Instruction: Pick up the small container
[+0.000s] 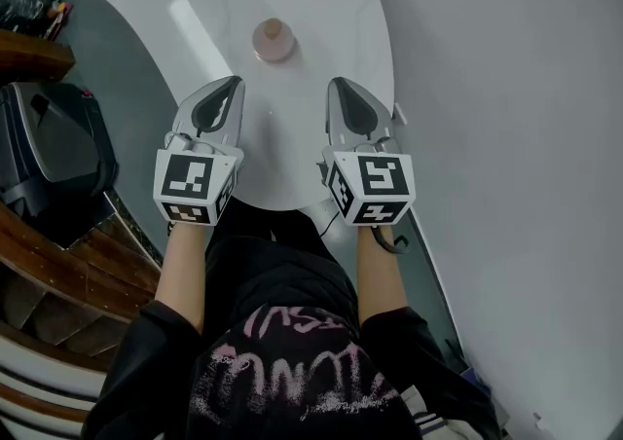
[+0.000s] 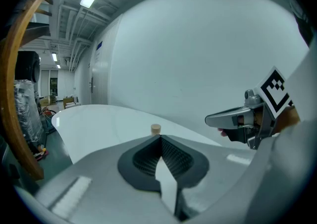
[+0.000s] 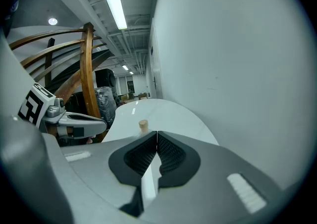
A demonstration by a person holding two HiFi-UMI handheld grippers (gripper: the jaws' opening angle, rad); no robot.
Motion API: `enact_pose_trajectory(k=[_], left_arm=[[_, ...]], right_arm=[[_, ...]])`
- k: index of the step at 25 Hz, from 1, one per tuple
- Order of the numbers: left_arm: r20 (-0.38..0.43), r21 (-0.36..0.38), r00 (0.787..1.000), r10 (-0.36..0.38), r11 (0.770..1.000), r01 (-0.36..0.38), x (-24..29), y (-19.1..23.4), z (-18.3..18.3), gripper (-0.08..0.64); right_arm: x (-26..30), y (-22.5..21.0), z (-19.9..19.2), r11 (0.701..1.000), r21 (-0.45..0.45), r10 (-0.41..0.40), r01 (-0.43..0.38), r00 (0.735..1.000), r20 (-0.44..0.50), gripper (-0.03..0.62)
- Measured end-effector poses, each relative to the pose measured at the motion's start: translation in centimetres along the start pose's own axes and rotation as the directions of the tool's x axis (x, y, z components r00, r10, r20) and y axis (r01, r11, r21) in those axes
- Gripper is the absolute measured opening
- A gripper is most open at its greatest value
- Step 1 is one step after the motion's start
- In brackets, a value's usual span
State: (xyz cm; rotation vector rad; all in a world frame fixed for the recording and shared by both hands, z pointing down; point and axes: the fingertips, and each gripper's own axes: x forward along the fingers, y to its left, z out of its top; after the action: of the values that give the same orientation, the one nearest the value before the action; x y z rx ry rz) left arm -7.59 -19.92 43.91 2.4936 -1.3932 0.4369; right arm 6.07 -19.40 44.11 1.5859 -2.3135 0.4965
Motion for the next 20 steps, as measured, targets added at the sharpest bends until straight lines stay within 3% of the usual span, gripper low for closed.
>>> enact_pose_trajectory(k=[20], left_arm=[[-0.062,-0.025,0.998,-0.021,0.999,0.019,1.2,0.8,-3.0,0.000]], right_arm=[[1.6,0.4,-2.8,1.000,0.027,0.006,-0.005,0.999,-0.054,0.014]])
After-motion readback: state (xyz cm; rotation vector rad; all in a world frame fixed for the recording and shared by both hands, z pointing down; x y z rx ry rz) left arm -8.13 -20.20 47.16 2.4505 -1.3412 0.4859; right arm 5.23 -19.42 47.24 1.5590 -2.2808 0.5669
